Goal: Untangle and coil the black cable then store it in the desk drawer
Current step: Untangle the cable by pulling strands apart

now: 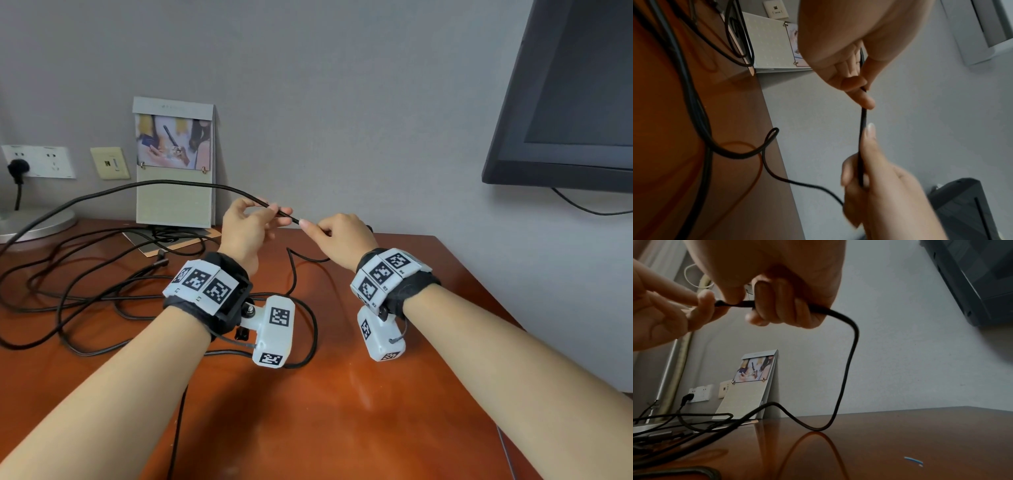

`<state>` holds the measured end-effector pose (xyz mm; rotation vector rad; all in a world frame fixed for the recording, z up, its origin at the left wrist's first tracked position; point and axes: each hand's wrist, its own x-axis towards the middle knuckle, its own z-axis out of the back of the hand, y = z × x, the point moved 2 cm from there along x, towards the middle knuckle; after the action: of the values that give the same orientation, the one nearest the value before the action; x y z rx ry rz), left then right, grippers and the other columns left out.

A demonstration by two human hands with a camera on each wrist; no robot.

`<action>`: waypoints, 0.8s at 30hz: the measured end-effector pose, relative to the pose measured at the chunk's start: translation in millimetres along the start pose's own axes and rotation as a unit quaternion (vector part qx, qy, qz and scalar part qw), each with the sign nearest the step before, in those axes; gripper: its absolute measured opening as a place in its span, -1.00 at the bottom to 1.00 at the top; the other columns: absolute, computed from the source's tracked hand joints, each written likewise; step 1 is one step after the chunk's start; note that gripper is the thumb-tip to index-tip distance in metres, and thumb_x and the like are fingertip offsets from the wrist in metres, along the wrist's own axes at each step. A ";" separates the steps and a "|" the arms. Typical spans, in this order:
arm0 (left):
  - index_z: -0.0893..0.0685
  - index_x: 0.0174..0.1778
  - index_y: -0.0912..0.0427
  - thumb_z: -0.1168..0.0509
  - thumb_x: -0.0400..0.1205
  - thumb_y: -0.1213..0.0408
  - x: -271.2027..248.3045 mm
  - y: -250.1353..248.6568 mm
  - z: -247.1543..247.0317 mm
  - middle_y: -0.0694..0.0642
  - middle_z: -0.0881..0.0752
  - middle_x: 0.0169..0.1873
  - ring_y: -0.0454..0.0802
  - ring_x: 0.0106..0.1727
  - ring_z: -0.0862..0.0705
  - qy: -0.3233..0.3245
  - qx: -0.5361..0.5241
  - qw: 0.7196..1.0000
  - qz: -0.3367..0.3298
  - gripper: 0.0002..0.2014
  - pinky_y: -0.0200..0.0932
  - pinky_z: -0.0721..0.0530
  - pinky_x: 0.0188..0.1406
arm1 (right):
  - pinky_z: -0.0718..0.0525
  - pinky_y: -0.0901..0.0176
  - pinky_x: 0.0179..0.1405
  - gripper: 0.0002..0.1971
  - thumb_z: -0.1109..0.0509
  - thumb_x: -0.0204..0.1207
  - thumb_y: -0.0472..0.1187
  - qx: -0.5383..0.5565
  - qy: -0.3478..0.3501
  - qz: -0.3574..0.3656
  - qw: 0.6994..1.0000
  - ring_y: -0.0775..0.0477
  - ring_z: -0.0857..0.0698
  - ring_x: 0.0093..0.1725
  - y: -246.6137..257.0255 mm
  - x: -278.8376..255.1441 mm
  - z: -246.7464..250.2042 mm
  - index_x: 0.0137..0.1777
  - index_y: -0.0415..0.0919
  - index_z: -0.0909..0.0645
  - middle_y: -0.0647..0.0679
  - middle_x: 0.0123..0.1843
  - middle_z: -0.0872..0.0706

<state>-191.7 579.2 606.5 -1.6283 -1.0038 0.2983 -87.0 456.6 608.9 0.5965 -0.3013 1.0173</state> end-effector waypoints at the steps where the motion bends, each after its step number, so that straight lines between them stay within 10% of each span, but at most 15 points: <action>1: -0.41 -0.08 0.14 -0.22 0.67 0.45 1.6 -1.1 2.5 0.05 -0.80 -0.34 -0.17 -0.37 -0.75 -0.015 -0.009 1.000 -0.001 -0.86 -0.36 -0.45 -0.53 | -0.22 0.16 -0.51 -0.38 -0.12 0.61 0.23 0.002 0.002 -0.002 1.000 -0.03 -0.29 -0.58 -2.3 -0.8 0.2 -0.60 -0.13 -0.20 -0.01 -0.62 -0.28; 13: -0.45 -0.07 0.12 -0.23 0.67 0.44 -7.1 9.1 -6.5 0.11 -0.76 -0.27 -0.15 -0.47 -0.68 0.028 0.026 0.999 -0.006 -0.87 -0.32 -0.49 -0.44 | -0.32 0.14 -0.46 -0.38 -0.23 0.53 0.27 0.044 -0.012 -0.003 0.999 -0.08 -0.38 -0.52 -6.3 -1.8 -2.6 -0.59 -0.16 -0.27 -0.16 -0.57 -0.46; 18: -0.46 -0.13 0.14 -0.19 0.69 0.46 -4.7 5.3 0.1 0.15 -0.73 -0.27 -0.17 -0.49 -0.66 0.001 0.004 0.999 -0.052 -0.85 -0.35 -0.58 -0.45 | -0.25 0.14 -0.47 -0.38 -0.27 0.52 0.26 0.047 -0.009 -0.011 0.999 -0.05 -0.27 -0.55 -14.8 -3.8 -1.6 -0.59 -0.14 -0.21 -0.02 -0.62 -0.25; 24: -0.46 -0.05 0.13 -0.22 0.69 0.40 -1.6 4.1 7.6 0.14 -0.73 -0.27 -0.17 -0.50 -0.63 -0.012 -0.011 0.999 -0.036 -0.91 -0.35 -0.57 -0.44 | -0.38 0.13 -0.43 -0.37 -0.28 0.51 0.25 0.064 -0.016 -0.003 0.998 -0.09 -0.41 -0.49 -13.5 -2.4 -8.0 -0.45 -0.36 -0.51 -0.16 -0.52 -0.48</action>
<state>-195.8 583.2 599.9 -1.6076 -1.0846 0.2587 -76.8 454.4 596.9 0.7296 -0.2642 1.0274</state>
